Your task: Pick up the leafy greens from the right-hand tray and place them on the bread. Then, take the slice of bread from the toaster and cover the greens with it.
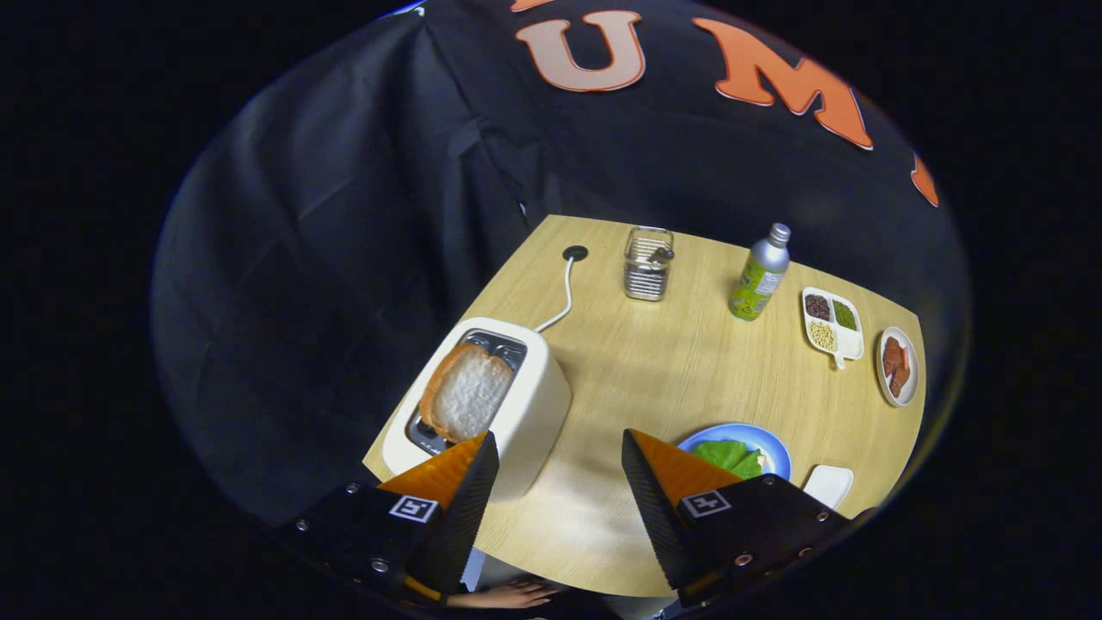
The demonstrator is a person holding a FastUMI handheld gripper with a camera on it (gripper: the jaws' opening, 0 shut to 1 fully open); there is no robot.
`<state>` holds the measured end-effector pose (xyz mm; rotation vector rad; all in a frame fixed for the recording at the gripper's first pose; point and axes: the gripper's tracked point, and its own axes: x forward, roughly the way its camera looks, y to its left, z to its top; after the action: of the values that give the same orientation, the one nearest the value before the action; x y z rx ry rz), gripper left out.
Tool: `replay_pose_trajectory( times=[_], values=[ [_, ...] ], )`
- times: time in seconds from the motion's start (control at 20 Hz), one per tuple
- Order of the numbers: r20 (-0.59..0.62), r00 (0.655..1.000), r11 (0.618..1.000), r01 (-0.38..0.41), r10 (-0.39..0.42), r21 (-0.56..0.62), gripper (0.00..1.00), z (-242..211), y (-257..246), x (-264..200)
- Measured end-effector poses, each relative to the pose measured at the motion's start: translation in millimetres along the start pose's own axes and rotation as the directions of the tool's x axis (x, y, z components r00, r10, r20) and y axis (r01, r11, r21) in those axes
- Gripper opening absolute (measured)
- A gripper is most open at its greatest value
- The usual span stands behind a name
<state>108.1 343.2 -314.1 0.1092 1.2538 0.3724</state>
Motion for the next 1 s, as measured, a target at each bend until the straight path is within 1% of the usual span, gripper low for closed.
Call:
replay_pose_trajectory(
  times=[0.15,0.25,0.45,0.65,0.75,0.85,0.95,1.0],
  values=[
    [0.001,1.000,1.000,-0.008,0.008,-0.024,0.88,11.3,26.5,3.8],
    [-0.016,1.000,0.999,-0.018,0.017,-0.040,0.88,11.8,43.9,7.6],
    [-0.050,0.999,0.998,-0.014,0.011,-0.059,0.88,13.7,68.1,22.1],
    [-0.087,0.996,0.998,-0.003,-0.002,-0.058,0.88,12.6,76.8,39.0],
    [-0.099,0.995,0.999,0.022,-0.026,-0.046,0.88,12.3,76.0,47.2],
    [-0.121,0.992,0.999,0.045,-0.046,-0.011,0.86,11.1,73.2,54.8],
    [-0.142,0.988,0.998,0.063,-0.060,0.019,0.80,11.2,71.8,61.5],
    [-0.144,0.987,0.997,0.073,-0.068,0.032,0.75,13.2,69.9,63.8]
  ],
)
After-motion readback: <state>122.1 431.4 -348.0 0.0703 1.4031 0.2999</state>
